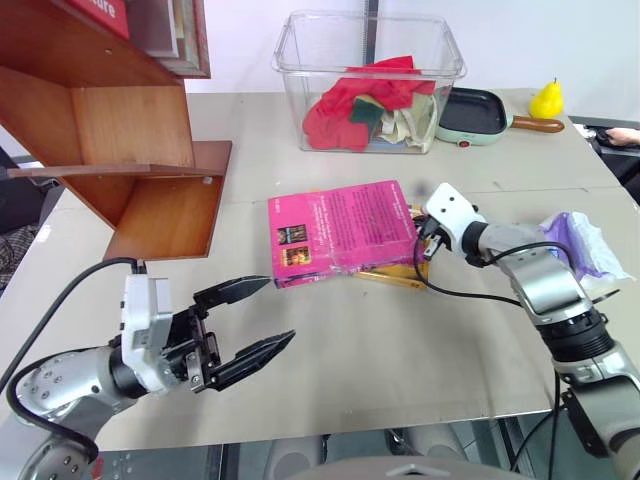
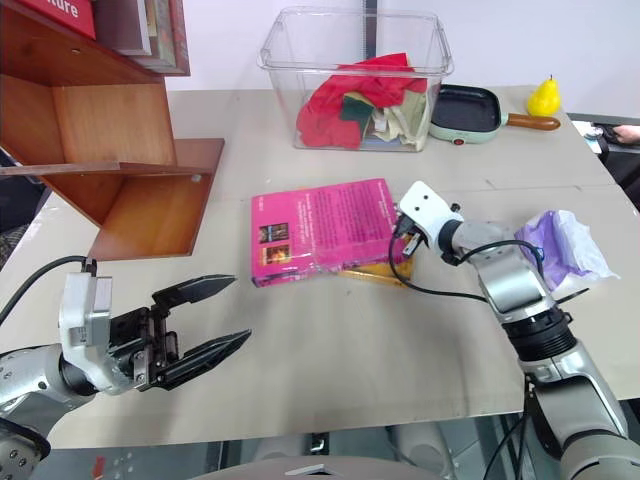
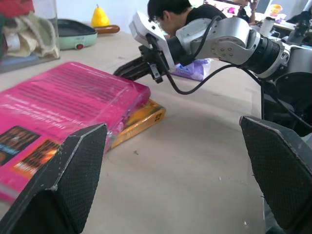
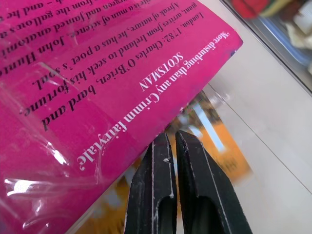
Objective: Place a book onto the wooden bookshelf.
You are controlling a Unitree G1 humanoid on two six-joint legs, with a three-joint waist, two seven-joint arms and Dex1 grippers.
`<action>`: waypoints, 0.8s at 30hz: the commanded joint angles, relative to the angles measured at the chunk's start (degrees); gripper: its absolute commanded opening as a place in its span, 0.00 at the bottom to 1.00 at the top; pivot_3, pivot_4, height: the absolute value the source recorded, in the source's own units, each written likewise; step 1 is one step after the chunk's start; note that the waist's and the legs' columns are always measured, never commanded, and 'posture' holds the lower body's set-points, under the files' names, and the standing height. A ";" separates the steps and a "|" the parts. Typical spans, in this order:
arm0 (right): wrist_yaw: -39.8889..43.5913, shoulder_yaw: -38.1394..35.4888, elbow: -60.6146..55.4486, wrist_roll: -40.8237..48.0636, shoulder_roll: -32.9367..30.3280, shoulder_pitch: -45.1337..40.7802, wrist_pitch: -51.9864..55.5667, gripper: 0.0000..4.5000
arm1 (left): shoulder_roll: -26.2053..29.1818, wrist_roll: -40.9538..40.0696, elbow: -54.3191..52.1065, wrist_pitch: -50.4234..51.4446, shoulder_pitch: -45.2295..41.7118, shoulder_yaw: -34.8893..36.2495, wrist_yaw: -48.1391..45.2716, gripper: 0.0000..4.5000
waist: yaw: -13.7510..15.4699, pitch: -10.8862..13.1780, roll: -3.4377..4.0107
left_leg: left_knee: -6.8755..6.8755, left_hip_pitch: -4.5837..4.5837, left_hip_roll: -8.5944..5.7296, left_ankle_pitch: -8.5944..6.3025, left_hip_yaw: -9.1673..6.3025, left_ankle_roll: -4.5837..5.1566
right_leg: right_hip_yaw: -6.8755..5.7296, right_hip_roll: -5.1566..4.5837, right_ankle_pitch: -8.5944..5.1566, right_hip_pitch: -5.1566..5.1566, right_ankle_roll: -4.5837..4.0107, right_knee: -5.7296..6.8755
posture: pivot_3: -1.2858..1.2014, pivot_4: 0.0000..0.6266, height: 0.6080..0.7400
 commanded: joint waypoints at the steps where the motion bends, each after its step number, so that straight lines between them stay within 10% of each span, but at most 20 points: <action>1: -0.90 -0.53 -2.19 -0.83 0.61 -0.10 0.22 0.01 | 0.51 -2.83 -1.83 2.37 0.50 0.80 3.42 1.00 | 0.03 0.00 0.00 | 0.00 -0.01 -0.01 0.00 0.00 0.00 | 0.00 -0.02 0.00 0.00 0.00 0.00 | 0.52 0.24 1.00; 8: 6.40 -9.30 -7.10 4.99 -7.20 8.44 -8.75 0.06 | -3.20 -15.51 -2.61 12.36 5.52 -3.76 17.83 1.00 | 0.46 0.01 0.01 | -0.01 -0.02 -0.01 0.00 -0.02 0.00 | 0.00 -0.13 -0.02 0.01 0.04 -0.03 | 0.52 0.24 1.00; 18: 25.84 -33.32 -25.48 31.90 -16.37 31.57 -8.76 0.99 | -9.41 -37.68 8.80 17.84 5.64 -7.88 36.70 1.00 | 0.58 0.09 -0.02 | 0.02 0.11 -0.02 -0.02 -0.13 0.03 | -0.03 -0.01 -0.21 0.08 0.34 0.08 | 0.52 0.24 1.00; 24: 30.48 -38.77 -32.50 38.50 -18.49 41.14 -10.33 0.99 | -10.43 -49.67 19.87 20.54 -3.23 -12.08 47.27 1.00 | 1.08 0.03 -0.07 | 0.11 0.20 0.01 -0.02 -0.15 0.03 | -0.03 -0.02 -0.16 0.15 0.27 0.09 | 0.52 0.24 1.00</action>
